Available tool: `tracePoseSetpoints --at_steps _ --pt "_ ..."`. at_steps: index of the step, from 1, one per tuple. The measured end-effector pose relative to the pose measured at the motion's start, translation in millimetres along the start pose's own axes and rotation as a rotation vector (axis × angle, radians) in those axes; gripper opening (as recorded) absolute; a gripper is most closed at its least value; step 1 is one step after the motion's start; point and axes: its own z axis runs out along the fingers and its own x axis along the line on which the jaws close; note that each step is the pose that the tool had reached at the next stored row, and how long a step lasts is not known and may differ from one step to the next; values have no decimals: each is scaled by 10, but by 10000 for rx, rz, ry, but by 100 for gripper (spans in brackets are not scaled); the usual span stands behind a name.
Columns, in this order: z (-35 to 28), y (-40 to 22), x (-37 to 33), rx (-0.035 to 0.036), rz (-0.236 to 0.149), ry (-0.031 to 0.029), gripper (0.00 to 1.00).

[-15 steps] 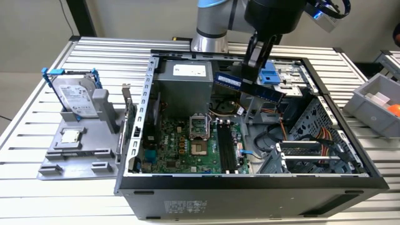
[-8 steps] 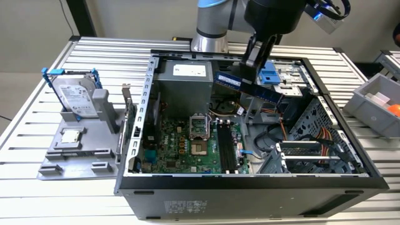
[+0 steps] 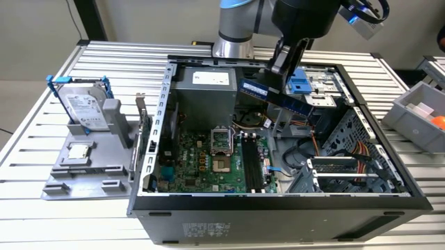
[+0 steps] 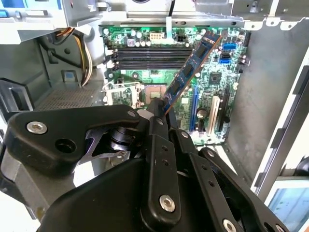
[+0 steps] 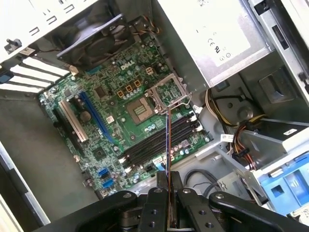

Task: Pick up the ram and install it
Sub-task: 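Insert the ram into the slot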

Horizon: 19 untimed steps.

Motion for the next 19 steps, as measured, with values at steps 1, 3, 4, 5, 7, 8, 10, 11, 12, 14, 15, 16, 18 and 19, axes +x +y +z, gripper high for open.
tracePoseSetpoints --at_steps 1,3,4,5,7,8,10,11,12,14,15,16,18,19 --pt "1 0 0 -2 64 0 0" --pt "1 0 0 -7 186 -1 0" --pt "2 0 0 -10 249 -1 0" --pt "2 0 0 -12 312 -1 0" --pt "4 0 0 -18 449 -1 0" --pt "5 0 0 -20 524 -1 0" --pt "6 0 0 -25 674 -1 0" --pt "6 0 0 -29 749 -2 0" --pt "7 -1 -1 -31 816 -2 0" --pt "8 -5 -4 -37 933 -4 0" --pt "8 -8 -6 -40 988 -5 0" --pt "8 -12 -8 -42 1043 -6 0" --pt "7 -21 -14 -46 1153 -5 0" --pt "7 -25 -17 -48 1203 -5 0"
